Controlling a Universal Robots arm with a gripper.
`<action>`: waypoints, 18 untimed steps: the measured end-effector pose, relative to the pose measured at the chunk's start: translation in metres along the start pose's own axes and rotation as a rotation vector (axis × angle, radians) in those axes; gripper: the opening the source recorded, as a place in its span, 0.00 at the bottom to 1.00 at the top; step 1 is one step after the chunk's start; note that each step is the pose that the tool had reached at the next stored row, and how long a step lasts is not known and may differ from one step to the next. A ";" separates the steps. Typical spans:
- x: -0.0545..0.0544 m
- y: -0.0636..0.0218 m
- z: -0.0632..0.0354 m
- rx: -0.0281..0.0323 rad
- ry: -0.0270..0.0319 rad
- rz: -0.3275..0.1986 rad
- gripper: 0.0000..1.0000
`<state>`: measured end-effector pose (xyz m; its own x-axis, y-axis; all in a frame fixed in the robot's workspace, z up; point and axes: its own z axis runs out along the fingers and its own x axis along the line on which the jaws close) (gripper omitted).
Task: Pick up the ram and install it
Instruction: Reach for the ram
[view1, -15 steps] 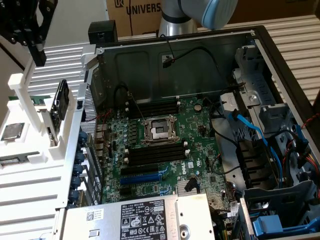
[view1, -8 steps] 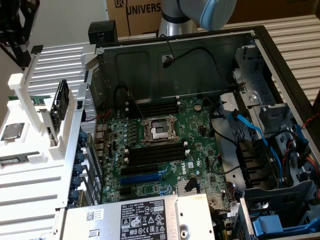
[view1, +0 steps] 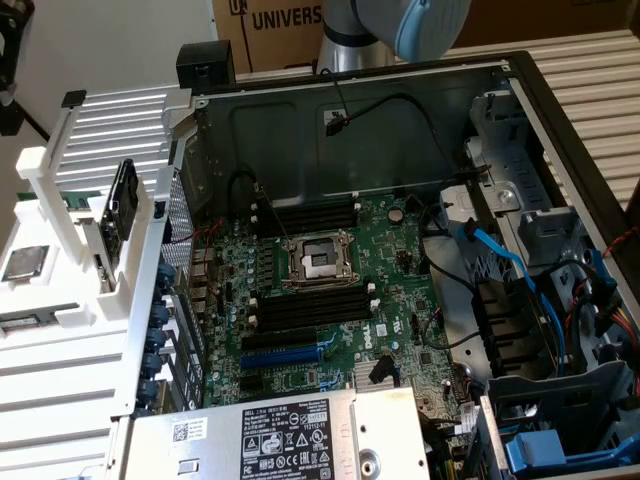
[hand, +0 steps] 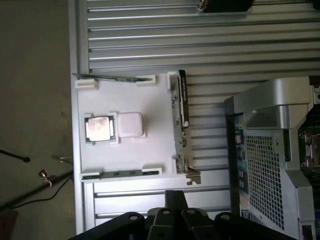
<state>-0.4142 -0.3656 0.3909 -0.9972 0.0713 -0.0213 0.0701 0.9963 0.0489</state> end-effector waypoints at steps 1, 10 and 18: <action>0.005 0.0003 0.0000 0.0000 -0.0001 0.000 0.10; 0.065 0.0039 -0.0009 -0.0001 0.0000 0.000 0.10; 0.102 0.0067 -0.0012 0.0000 0.0000 0.000 0.10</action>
<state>-0.5151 -0.3517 0.3902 -0.9972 0.0712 -0.0214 0.0701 0.9963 0.0489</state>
